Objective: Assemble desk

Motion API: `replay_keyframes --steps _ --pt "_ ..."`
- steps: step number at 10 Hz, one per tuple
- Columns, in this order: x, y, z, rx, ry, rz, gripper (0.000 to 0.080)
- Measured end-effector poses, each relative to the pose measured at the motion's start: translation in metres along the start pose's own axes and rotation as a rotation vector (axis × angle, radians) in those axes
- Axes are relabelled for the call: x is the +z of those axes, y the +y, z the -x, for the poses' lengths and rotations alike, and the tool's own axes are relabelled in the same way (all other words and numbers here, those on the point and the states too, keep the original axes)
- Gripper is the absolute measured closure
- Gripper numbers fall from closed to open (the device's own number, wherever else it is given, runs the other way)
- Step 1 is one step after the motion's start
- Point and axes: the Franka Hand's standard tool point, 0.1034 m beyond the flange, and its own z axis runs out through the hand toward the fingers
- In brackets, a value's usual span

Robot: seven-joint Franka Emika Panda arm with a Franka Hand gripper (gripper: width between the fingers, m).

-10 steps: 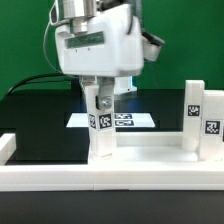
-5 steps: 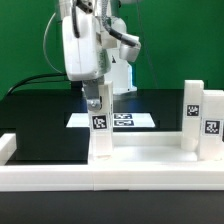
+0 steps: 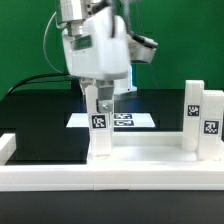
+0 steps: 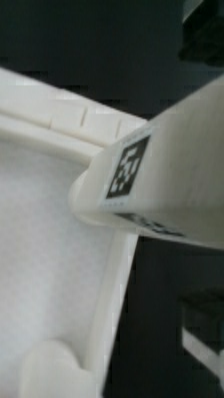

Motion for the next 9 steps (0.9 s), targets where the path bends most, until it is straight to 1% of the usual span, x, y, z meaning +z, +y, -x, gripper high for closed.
replay_keyframes --steps 1,3,4,5,6,7,8,9 --pt "0.0008 0.0004 -0.0015 -0.095 0.001 0.001 0.0153" --pt "0.0012 0.0012 -0.0025 -0.221 0.002 0.003 0.0151" --pt "0.0010 0.0011 -0.0026 -0.330 0.004 0.003 0.0151" --pt "-0.0001 -0.0015 -0.0031 -0.564 0.018 -0.006 0.0151" --pt "-0.0001 -0.0007 -0.0047 -0.750 0.019 -0.003 0.0151" --pt "-0.0002 -0.0005 -0.0055 -0.818 0.020 -0.003 0.0151" --pt "0.0000 -0.0006 -0.0051 -0.764 0.019 -0.004 0.0151" --pt "0.0000 -0.0005 -0.0053 -0.752 0.019 -0.004 0.0244"
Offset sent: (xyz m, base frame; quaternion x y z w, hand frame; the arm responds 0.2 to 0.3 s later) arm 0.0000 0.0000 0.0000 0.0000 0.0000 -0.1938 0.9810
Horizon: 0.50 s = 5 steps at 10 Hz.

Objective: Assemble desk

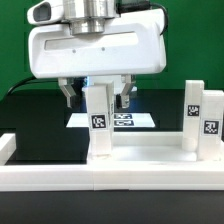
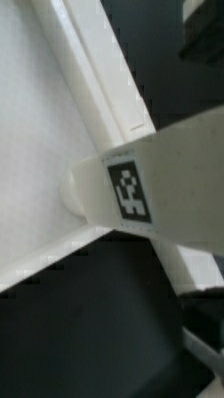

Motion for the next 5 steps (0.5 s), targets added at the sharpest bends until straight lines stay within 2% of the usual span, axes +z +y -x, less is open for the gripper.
replay_keyframes --steps 1,2,3,5 --pt "0.0001 0.0000 0.0000 0.029 0.000 -0.001 0.0244" --pt "0.0002 -0.0002 0.0001 0.113 0.000 -0.001 0.0426" --pt "0.0002 -0.0002 0.0001 0.177 0.000 -0.001 0.0512" --pt "0.0012 -0.0004 0.0003 0.359 0.000 0.001 0.0512"
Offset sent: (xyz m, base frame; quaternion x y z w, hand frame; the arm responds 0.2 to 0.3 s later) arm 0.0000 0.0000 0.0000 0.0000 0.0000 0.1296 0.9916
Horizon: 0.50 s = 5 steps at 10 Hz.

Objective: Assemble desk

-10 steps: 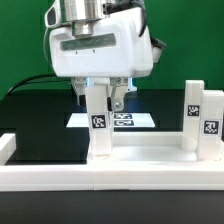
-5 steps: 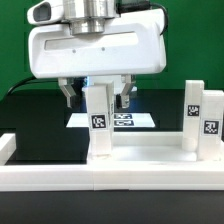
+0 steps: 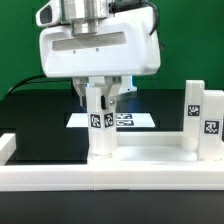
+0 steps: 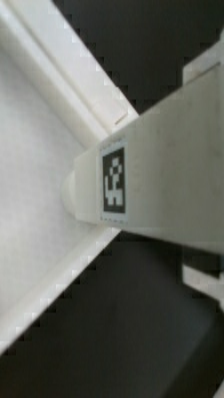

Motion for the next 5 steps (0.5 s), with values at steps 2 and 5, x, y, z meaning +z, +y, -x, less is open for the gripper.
replay_keyframes --steps 2,5 --pt "0.0005 0.0000 -0.0004 0.268 0.006 0.006 0.0512" --pt "0.0014 0.0011 0.0046 0.892 -0.014 -0.052 0.0511"
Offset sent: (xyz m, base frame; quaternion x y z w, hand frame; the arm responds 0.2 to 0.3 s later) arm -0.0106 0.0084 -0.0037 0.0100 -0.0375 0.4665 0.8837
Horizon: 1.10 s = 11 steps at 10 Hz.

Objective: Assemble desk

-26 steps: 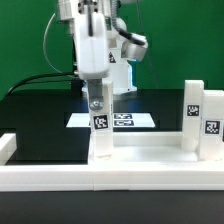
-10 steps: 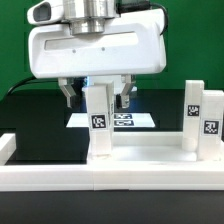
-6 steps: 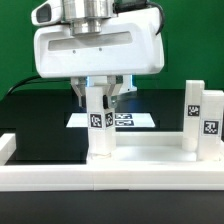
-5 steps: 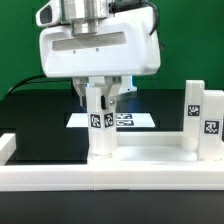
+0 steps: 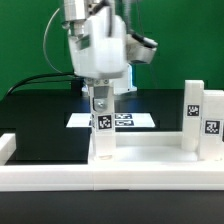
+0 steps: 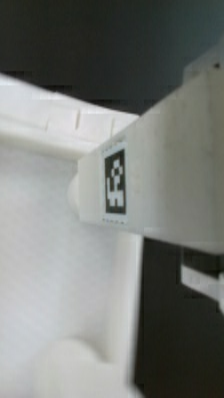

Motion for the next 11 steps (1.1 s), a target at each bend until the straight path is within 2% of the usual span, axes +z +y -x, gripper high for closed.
replay_keyframes --steps 1,4,5,6,7,8,11 --pt "0.000 0.001 -0.001 0.141 -0.017 -0.024 0.0511" --pt "0.001 0.002 -0.001 0.137 -0.020 -0.026 0.0476" --pt "0.001 0.002 -0.001 0.132 -0.020 -0.026 0.0295" --pt "0.000 0.000 0.002 -0.035 -0.014 -0.037 0.0295" --pt "0.001 -0.002 0.011 -0.256 0.000 -0.048 0.0181" --pt "0.002 -0.002 0.016 -0.447 0.000 -0.056 0.0159" --pt "0.002 -0.001 0.015 -0.643 0.010 -0.058 0.0151"
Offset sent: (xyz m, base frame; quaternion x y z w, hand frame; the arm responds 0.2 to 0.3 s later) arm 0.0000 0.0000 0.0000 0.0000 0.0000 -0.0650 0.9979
